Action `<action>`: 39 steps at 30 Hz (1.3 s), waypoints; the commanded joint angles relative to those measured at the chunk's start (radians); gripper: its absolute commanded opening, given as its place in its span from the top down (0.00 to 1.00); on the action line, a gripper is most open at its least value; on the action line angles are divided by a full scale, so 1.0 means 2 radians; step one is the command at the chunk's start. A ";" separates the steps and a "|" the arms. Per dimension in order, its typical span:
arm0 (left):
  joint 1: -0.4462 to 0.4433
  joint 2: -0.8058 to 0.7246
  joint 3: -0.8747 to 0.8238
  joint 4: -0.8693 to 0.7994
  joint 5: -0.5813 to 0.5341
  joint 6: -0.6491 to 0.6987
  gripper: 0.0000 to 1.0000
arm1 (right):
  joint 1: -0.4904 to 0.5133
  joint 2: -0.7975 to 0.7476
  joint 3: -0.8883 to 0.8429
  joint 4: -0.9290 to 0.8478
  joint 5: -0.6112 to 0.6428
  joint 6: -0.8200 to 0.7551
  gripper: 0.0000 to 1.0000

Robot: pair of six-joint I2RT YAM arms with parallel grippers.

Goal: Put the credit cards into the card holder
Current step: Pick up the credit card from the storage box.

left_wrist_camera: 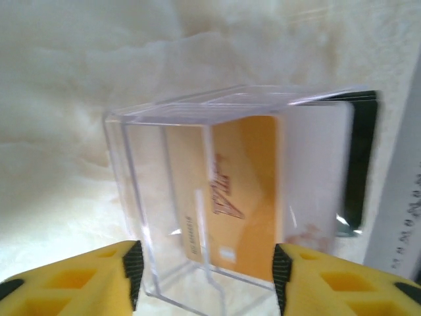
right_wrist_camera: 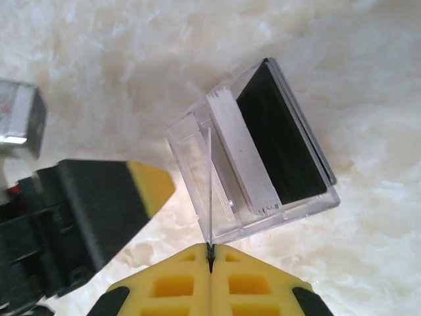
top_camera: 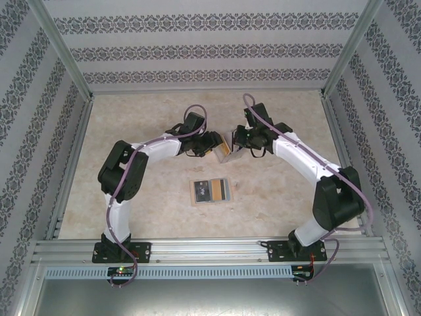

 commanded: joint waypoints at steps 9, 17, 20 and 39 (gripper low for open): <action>0.033 -0.057 -0.099 0.272 0.124 -0.116 0.28 | -0.031 -0.048 -0.071 0.152 -0.142 0.144 1.00; 0.040 -0.027 -0.095 0.407 0.187 -0.204 0.38 | -0.051 -0.045 -0.096 0.225 -0.208 0.211 1.00; 0.040 -0.026 -0.091 0.404 0.190 -0.206 0.45 | -0.055 -0.044 -0.101 0.234 -0.217 0.218 1.00; 0.040 -0.017 -0.102 0.471 0.187 -0.303 0.97 | -0.079 -0.030 -0.116 0.289 -0.268 0.241 0.80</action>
